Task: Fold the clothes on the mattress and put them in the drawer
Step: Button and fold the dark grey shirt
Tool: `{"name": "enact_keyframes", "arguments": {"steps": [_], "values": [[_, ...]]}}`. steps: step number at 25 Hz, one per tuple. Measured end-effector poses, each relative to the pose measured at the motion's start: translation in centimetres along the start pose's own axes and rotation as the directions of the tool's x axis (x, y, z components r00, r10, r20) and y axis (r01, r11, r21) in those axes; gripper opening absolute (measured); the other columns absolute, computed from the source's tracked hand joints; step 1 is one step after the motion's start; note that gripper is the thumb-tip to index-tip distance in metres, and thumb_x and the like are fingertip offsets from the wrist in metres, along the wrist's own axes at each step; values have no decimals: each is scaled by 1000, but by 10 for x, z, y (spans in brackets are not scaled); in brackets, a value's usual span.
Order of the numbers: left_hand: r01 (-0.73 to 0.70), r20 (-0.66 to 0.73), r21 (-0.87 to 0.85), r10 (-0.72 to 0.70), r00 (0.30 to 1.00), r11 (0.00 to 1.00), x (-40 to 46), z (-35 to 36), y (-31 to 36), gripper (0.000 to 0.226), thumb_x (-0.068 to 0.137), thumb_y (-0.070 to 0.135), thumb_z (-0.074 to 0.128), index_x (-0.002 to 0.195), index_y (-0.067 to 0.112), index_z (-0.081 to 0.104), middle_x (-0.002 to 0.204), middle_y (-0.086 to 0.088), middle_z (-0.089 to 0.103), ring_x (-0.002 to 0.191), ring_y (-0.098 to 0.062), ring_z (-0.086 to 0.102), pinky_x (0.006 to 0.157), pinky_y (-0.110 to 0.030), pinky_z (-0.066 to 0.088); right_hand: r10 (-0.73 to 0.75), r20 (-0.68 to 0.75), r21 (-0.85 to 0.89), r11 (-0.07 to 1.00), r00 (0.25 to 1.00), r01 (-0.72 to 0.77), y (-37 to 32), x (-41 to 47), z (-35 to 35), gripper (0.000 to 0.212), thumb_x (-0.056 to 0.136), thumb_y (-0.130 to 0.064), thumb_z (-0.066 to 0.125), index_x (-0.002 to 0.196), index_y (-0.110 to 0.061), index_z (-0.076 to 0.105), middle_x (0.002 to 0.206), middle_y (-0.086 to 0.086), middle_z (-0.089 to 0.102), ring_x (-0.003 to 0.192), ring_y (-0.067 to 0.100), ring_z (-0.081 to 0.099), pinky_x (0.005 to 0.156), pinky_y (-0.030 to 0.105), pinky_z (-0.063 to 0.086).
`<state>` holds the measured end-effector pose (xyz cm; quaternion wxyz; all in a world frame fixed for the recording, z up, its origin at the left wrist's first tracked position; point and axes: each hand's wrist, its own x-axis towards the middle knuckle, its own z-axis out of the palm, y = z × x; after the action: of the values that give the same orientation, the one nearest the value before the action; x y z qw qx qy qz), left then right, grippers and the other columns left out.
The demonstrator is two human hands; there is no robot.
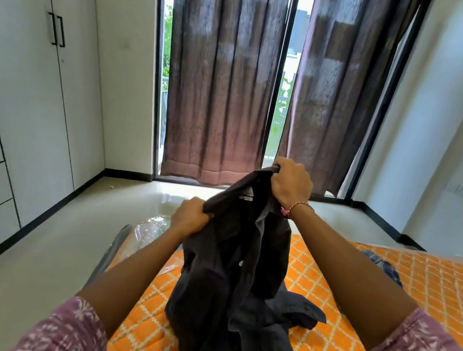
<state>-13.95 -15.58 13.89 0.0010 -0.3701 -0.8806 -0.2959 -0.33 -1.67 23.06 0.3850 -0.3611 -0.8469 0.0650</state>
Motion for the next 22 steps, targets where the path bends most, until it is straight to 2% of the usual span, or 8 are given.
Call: {"name": "enact_keyframes", "arguments": {"steps": [5,9,11,14,17,18,20,22], "values": [[291,-286,-162,-327,901,943,10,-37,12,32,86,28,60,109,5,63,112,-18,63,103,-38,61,83,-41,49,167,30,130,977,986,-169,15,-5,-15,32,88,-5,42,105,-12,68,108,19,66,99,41,59,81,42,48],[82,-583,-366,-297,756,927,40,-123,66,28,83,8,54,108,8,67,108,-19,66,102,-39,62,82,-40,50,238,122,195,946,964,-259,-2,41,-44,35,89,-11,43,117,-9,64,119,19,62,107,38,58,86,38,46],[1,-647,-215,-143,749,977,44,-144,89,30,85,5,50,110,11,66,109,-18,66,102,-39,62,82,-41,50,238,121,245,934,964,-261,-16,60,-60,37,90,-12,44,122,-6,60,125,20,58,113,38,56,92,39,45],[58,-495,120,10,869,991,43,-155,86,29,87,4,52,114,4,61,115,-21,61,107,-40,59,87,-44,48,151,177,126,976,973,-175,-19,74,-75,32,91,-9,46,118,-4,62,124,22,59,114,39,56,92,41,46],[74,-597,113,9,802,991,54,-179,86,29,87,11,55,114,3,60,115,-21,61,107,-41,59,88,-45,48,65,70,120,990,995,-73,-21,88,-84,35,89,-12,45,119,-11,64,123,22,60,112,39,57,90,39,46],[49,-545,161,47,837,986,55,-180,92,30,87,15,57,115,5,60,116,-21,60,108,-40,59,89,-45,48,40,70,99,994,997,-46,-25,90,-82,34,89,-11,45,118,-9,64,124,22,60,112,38,56,90,39,46],[48,-240,379,48,970,924,54,-171,102,44,84,26,67,122,6,56,124,-19,57,114,-37,56,91,-41,46,39,316,-37,999,948,-29,-33,85,-72,30,93,-8,45,117,3,60,127,24,57,113,36,55,90,38,44],[79,39,296,-95,995,952,52,-155,88,54,80,31,75,122,3,56,119,-17,58,113,-34,56,92,-40,46,65,458,-209,977,887,36,-25,80,-65,24,92,-9,54,110,4,62,124,24,58,102,34,57,84,37,45]]}}
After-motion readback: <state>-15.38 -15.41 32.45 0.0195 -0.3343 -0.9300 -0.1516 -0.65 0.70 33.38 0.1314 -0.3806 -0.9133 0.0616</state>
